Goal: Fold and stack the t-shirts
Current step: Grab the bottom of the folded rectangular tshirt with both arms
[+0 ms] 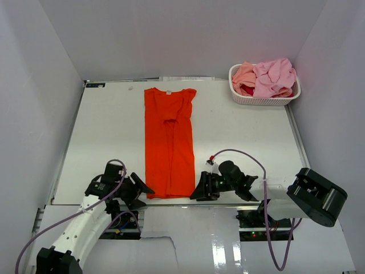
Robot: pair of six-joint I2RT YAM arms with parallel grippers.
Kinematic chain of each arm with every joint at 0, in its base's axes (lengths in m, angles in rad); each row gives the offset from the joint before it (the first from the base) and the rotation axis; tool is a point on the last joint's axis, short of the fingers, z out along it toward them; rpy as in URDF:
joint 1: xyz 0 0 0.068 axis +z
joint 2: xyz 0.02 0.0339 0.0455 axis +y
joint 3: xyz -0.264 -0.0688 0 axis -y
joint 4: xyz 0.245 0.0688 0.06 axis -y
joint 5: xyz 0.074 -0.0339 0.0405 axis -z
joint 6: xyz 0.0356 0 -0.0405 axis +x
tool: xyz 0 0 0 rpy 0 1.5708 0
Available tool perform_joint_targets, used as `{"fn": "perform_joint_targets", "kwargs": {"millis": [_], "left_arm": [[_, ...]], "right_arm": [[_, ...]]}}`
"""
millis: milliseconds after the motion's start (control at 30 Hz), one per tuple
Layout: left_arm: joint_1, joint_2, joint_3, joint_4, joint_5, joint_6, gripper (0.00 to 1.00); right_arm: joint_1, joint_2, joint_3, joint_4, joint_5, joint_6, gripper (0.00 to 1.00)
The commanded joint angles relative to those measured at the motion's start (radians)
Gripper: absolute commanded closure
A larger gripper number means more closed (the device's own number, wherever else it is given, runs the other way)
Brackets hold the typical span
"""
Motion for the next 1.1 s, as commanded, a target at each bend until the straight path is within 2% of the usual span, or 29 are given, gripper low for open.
{"fn": "perform_joint_targets", "kwargs": {"millis": [0, 400, 467, 500, 600, 633, 667, 1067], "left_arm": [[0.003, 0.018, -0.004, 0.026, -0.005, 0.008, 0.25], [0.002, -0.006, 0.005, 0.026, -0.05, -0.002, 0.25], [0.003, -0.016, -0.001, 0.032, -0.05, -0.005, 0.25], [0.003, -0.02, -0.004, 0.033, -0.051, -0.008, 0.25], [0.002, -0.022, -0.009, 0.039, -0.053, -0.011, 0.25], [0.003, -0.02, -0.009, 0.041, -0.053, -0.013, 0.25], [0.003, -0.019, -0.009, 0.042, -0.054, -0.012, 0.25], [0.003, -0.008, -0.004, 0.049, -0.067, 0.001, 0.25]], "right_arm": [[0.015, 0.008, 0.02, 0.031, 0.02, 0.005, 0.39], [0.015, 0.055, 0.043, 0.041, 0.073, 0.01, 0.39], [0.014, 0.075, 0.053, 0.05, 0.07, 0.014, 0.41], [0.015, 0.086, 0.053, 0.063, 0.069, 0.017, 0.48], [0.014, 0.094, 0.056, 0.067, 0.07, 0.019, 0.5], [0.014, 0.097, 0.056, 0.067, 0.072, 0.022, 0.55], [0.014, 0.097, 0.057, 0.065, 0.073, 0.022, 0.57], [-0.003, 0.123, 0.068, 0.062, 0.09, 0.02, 0.57]]}}
